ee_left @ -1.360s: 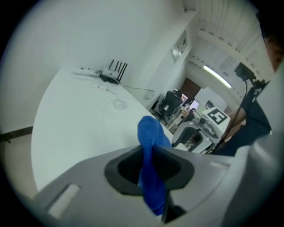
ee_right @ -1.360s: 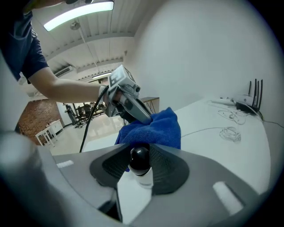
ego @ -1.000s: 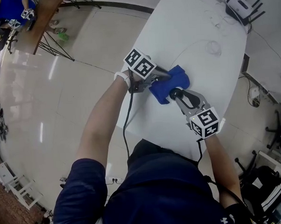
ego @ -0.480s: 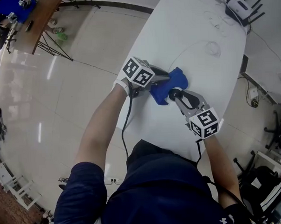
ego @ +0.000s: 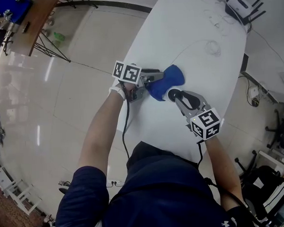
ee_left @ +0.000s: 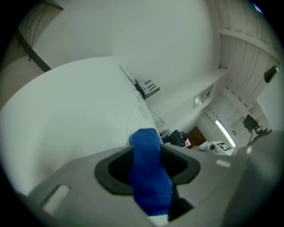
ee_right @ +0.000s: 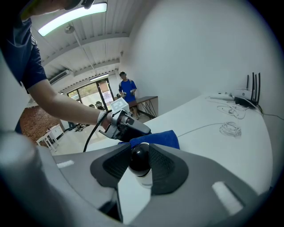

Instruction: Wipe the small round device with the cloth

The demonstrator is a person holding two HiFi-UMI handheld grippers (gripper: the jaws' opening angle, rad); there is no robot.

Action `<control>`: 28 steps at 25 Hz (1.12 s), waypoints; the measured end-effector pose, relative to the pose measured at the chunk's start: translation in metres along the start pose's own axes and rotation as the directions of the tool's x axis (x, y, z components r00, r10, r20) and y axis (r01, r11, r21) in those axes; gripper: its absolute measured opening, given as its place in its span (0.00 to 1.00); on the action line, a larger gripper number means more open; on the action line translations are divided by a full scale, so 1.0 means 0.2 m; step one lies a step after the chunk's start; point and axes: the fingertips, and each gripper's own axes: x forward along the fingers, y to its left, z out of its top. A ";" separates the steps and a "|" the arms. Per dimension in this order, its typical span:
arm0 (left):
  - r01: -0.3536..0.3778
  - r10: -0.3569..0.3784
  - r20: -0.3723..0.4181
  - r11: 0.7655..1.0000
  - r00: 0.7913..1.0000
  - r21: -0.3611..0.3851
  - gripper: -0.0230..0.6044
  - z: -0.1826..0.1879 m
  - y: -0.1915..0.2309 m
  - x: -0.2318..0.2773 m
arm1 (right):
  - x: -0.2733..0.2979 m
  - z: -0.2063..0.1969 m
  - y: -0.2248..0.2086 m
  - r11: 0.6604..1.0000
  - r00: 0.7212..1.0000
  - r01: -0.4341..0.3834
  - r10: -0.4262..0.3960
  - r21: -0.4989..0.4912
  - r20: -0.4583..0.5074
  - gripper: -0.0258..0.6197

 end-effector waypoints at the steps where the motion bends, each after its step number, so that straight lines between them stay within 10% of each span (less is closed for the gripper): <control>1: -0.009 0.009 -0.007 0.999 1.000 0.043 0.38 0.00 -0.01 -0.01 | 0.00 0.00 0.00 1.000 1.000 0.000 0.000 0.002 0.000 0.24; 5: -0.104 0.127 -0.081 0.965 0.988 0.242 0.56 0.00 -0.01 0.00 | -0.01 0.00 -0.01 1.000 1.000 0.003 -0.003 0.007 0.003 0.24; 10: -0.040 0.071 -0.197 0.986 0.978 0.159 0.70 -0.01 -0.07 0.12 | 0.00 0.00 0.00 1.000 1.000 0.008 -0.008 0.002 0.001 0.24; 16: -0.144 0.247 -0.369 0.948 0.896 0.285 0.40 -0.16 0.02 0.20 | 0.00 0.00 0.00 1.000 1.000 0.013 -0.013 0.005 0.001 0.24; 22: -0.238 0.330 -0.276 0.918 0.903 0.319 0.27 -0.17 -0.01 0.14 | -0.01 -0.01 -0.01 1.000 1.000 0.014 -0.014 0.007 0.006 0.23; 28: -0.409 0.479 -0.173 0.852 0.861 0.327 0.27 -0.38 -0.04 -0.02 | -0.01 -0.01 -0.02 1.000 1.000 0.016 -0.016 0.001 0.009 0.23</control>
